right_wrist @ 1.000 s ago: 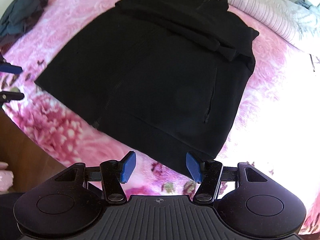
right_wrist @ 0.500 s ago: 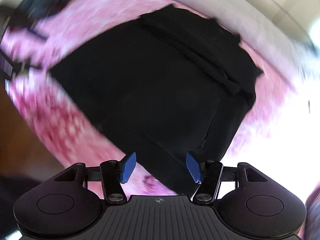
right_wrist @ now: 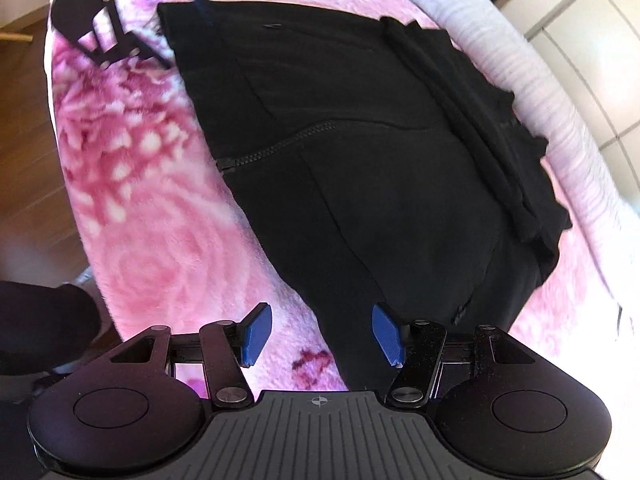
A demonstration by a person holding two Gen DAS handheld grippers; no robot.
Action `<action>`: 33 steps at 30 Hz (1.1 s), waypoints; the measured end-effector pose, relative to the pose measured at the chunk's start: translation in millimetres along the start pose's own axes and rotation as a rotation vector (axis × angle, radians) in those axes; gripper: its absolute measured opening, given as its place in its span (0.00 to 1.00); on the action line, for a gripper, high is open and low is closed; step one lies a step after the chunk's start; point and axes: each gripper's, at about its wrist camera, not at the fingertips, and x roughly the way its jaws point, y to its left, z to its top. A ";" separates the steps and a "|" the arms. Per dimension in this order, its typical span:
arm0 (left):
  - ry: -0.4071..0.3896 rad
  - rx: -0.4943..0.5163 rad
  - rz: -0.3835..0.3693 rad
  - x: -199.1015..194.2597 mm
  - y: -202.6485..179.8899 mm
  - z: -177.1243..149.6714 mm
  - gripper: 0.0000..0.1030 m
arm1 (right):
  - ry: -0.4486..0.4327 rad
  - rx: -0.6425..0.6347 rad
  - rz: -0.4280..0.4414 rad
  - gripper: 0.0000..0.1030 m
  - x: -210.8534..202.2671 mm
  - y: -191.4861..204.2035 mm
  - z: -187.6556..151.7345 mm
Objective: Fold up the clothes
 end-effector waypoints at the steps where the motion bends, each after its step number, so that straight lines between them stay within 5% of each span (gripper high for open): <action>1: -0.005 0.011 0.002 1.4 1.2 -1.1 0.52 | -0.010 -0.024 -0.014 0.58 4.0 4.3 -1.1; 10: -0.002 0.005 0.030 9.7 15.7 -8.0 0.45 | -0.101 -0.265 -0.079 0.58 25.7 22.2 -17.4; 15: 0.011 0.022 0.064 17.0 22.9 -11.2 0.45 | -0.014 -0.298 -0.183 0.58 34.2 -2.3 -49.4; 22: 0.038 0.042 0.073 23.9 24.9 -11.9 0.27 | -0.026 -0.377 -0.221 0.57 40.6 -9.8 -60.1; 29: 0.009 -0.038 0.080 8.0 44.6 -13.0 0.15 | 0.011 -0.365 -0.219 0.04 36.3 -25.4 -77.4; 33: -0.011 -0.070 0.017 0.7 61.0 -13.3 0.12 | -0.002 -0.311 -0.187 0.03 23.9 -48.6 -66.9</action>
